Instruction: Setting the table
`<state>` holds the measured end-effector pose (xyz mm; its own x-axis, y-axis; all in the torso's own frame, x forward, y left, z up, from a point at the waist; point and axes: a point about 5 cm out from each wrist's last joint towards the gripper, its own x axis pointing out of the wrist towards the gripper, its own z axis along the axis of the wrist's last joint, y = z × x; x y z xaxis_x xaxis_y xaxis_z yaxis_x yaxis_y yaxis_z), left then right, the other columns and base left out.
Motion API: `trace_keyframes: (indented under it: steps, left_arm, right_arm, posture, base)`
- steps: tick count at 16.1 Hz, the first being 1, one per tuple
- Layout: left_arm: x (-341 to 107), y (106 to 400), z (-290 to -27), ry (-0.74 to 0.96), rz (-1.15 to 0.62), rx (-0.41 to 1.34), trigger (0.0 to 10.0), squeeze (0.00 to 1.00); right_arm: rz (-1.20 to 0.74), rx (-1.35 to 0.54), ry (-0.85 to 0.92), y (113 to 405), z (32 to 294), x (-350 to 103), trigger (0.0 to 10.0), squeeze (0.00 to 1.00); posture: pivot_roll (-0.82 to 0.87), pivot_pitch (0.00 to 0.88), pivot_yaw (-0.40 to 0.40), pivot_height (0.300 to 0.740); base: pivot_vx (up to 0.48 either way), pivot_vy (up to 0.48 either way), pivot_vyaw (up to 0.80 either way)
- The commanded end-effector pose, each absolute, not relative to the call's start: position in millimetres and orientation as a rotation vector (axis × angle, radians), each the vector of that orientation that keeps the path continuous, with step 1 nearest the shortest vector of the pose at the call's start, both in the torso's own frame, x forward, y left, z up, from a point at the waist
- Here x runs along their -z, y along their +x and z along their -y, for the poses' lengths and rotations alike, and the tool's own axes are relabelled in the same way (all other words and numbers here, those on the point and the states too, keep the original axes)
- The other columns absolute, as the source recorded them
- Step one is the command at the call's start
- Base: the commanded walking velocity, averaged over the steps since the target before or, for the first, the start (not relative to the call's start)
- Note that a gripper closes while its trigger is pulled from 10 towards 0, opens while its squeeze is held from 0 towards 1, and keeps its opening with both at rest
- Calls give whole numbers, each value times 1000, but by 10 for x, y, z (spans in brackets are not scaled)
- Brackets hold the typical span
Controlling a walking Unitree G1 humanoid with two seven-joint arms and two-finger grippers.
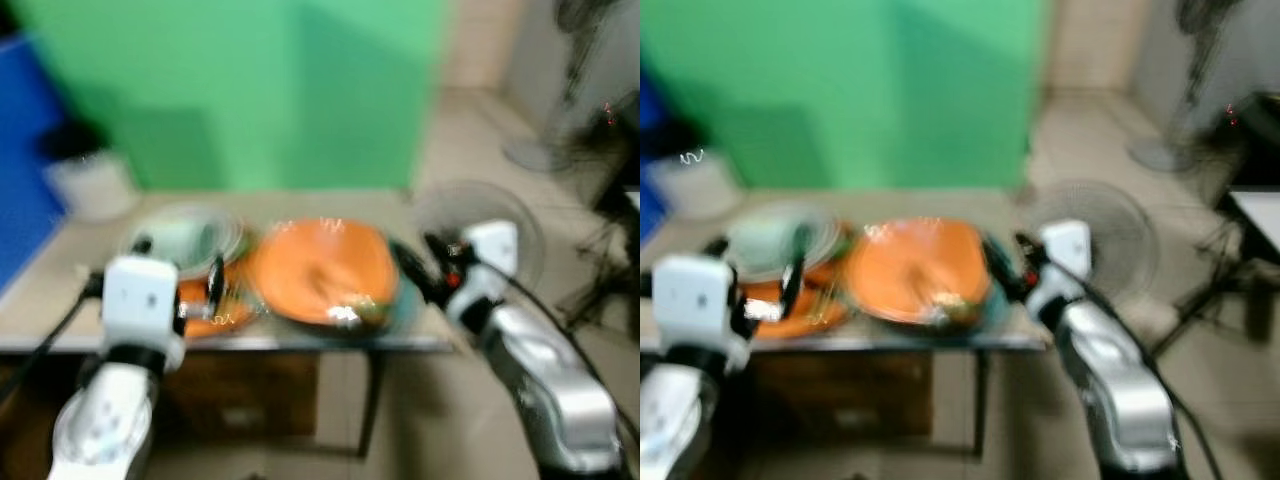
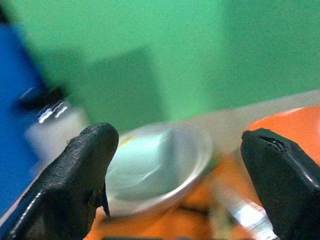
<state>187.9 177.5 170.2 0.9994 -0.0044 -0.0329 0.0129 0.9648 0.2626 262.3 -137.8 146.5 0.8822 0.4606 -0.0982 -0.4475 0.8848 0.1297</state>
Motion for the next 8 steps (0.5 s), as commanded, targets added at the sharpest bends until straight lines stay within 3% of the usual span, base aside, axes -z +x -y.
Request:
trace_keyframes:
  steps: [1,4,8]
  left_arm:
    - [-1721,1880,-1747,265,-30,17,10000,0]
    - [-1689,1881,-1657,284,-66,126,10000,0]
    - [-1680,1938,-1582,279,-89,223,10000,0]
  right_arm:
    - [-135,-483,115,2647,1409,-1510,10000,0]
    - [-161,-526,83,2836,1306,-1743,10000,0]
    - [-460,-569,-20,3041,1203,-1771,10000,0]
  posture:
    - [10,0,32,740]
    - [6,0,36,740]
    - [-9,0,44,740]
  base:
    - [0,0,0]
    - [0,0,0]
    - [0,0,0]
